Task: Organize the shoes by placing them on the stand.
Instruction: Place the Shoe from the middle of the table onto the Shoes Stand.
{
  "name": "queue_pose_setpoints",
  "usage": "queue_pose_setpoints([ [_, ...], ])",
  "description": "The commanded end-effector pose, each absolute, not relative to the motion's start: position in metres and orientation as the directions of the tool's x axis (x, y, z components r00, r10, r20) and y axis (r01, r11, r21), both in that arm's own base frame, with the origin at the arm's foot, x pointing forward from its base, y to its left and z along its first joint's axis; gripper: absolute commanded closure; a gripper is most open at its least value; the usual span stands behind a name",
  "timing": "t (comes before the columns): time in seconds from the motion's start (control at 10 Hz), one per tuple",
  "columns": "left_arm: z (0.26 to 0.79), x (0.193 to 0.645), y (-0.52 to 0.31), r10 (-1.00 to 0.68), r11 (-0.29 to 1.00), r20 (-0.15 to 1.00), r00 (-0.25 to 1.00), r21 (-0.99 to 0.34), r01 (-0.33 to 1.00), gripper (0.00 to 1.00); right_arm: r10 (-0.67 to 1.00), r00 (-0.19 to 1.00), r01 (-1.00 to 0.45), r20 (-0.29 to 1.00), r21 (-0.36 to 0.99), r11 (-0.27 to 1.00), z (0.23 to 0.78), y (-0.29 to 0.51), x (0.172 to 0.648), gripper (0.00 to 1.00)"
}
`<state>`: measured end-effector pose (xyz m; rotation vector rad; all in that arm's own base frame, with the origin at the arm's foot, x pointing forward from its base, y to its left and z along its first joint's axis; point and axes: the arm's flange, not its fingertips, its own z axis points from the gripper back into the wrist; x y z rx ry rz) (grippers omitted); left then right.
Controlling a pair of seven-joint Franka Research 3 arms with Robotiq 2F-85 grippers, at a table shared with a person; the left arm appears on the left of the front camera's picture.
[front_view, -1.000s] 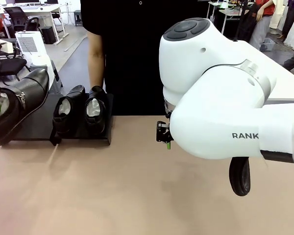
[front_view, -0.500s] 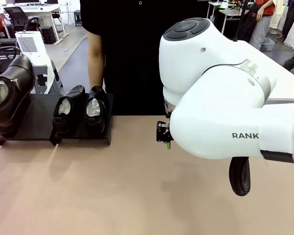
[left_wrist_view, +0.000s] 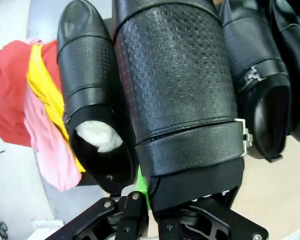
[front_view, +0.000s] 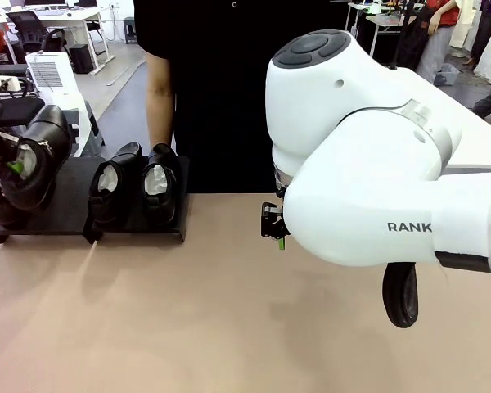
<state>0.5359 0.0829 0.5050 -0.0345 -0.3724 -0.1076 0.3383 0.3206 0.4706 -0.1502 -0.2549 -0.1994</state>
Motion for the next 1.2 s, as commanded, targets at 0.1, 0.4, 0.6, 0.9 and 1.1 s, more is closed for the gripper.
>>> queue_pose_setpoints([
  [0.1, 0.5, 0.552, 0.086, -0.114, 0.991, 0.4, 0.909, -0.013, 0.13, 1.0, -0.158, 0.952, 0.197, 0.263, -0.131, 0.971, 0.475, 0.32, 0.342, 0.0],
  [0.4, 0.488, 0.564, 0.081, -0.13, 0.988, 0.396, 0.909, -0.022, 0.151, 1.0, -0.158, 0.952, 0.197, 0.263, -0.131, 0.971, 0.475, 0.32, 0.342, 0.0],
  [0.6, 0.481, 0.57, 0.08, -0.125, 0.987, 0.4, 0.908, -0.04, 0.154, 1.0, -0.158, 0.952, 0.197, 0.263, -0.131, 0.971, 0.475, 0.32, 0.342, 0.0],
  [0.9, 0.471, 0.579, 0.075, -0.121, 0.984, 0.414, 0.902, -0.07, 0.164, 1.0, -0.158, 0.952, 0.197, 0.263, -0.131, 0.971, 0.475, 0.32, 0.342, 0.0],
  [1.1, 0.466, 0.585, 0.073, -0.119, 0.984, 0.421, 0.899, -0.068, 0.162, 1.0, -0.158, 0.952, 0.197, 0.263, -0.131, 0.971, 0.475, 0.32, 0.342, 0.0],
])
